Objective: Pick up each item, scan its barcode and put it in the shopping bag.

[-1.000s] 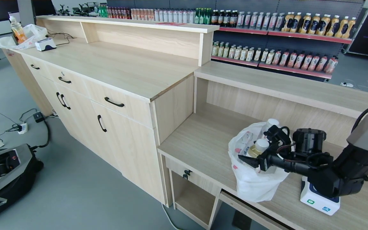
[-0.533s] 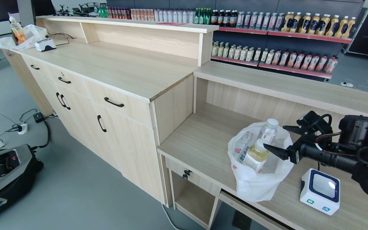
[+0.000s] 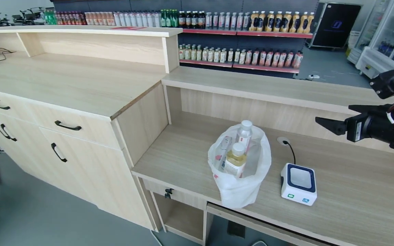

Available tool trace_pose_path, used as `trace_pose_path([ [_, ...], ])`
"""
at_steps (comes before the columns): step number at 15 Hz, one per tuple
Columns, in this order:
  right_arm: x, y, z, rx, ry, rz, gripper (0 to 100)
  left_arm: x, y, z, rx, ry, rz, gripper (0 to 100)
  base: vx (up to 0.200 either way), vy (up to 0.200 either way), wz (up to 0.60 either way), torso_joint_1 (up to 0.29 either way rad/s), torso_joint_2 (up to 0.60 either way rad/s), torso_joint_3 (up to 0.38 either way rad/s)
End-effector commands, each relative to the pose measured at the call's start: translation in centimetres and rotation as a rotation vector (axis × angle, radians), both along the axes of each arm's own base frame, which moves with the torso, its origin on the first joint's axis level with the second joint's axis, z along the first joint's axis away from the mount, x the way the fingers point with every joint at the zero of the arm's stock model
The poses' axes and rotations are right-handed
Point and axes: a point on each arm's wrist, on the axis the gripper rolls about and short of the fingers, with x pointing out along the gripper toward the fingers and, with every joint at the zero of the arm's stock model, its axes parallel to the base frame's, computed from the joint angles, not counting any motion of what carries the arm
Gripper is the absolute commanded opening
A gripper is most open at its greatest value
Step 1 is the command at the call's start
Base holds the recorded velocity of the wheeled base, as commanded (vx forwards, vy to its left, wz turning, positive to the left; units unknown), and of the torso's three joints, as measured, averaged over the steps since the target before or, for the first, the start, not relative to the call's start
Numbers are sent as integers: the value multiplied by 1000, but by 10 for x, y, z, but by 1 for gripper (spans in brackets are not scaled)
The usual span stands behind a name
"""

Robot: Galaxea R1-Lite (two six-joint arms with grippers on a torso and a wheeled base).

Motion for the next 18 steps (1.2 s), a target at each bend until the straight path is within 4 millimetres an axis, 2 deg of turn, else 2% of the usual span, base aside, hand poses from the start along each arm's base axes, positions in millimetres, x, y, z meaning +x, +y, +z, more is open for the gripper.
trace_pose_path([
  [1, -30, -1, 32, 23, -75, -65, 100, 0, 0, 0, -1, -1, 0, 100, 0, 0, -600, 7, 7, 2],
  [3, -45, -2, 33, 62, -81, -103, 100, 0, 0, 0, -1, -1, 0, 100, 0, 0, -600, 5, 2, 2],
  [6, -77, -2, 27, 61, -95, -145, 100, 0, 0, 0, 0, -1, 0, 100, 0, 0, -600, 2, 1, -1],
  [7, -94, -3, 22, 55, -78, -196, 100, 0, 0, 0, 0, -1, 0, 100, 0, 0, -600, 7, 7, 7],
  [9, -118, -5, 12, 148, -92, -240, 100, 0, 0, 0, 0, -1, 0, 100, 0, 0, 0, 0, 0, 0],
  [11, -161, -4, -17, 190, -108, -247, 100, 0, 0, 0, -1, -1, 0, 100, 0, 0, 0, 0, 0, 0],
  [12, -175, -3, -31, 192, -106, -247, 100, 0, 0, 0, 0, -1, 0, 100, 0, 0, 0, 0, 0, 0],
  [13, -207, -1, -66, 212, -107, -249, 100, 0, 0, 0, -1, -1, 0, 100, 0, 0, 0, 0, 0, 0],
  [15, -225, 0, -90, 213, -118, -244, 100, 0, 0, 0, 0, -1, 0, 100, 0, 0, 0, 0, 0, 0],
  [16, -246, 1, -112, 228, -167, -237, 100, 0, 0, 0, -1, -1, 0, 100, 0, 0, 0, 0, 0, 0],
  [18, -262, 2, -133, 255, -110, -233, 100, 0, 0, 0, 0, -1, 0, 100, 0, 0, 0, 0, 0, 0],
])
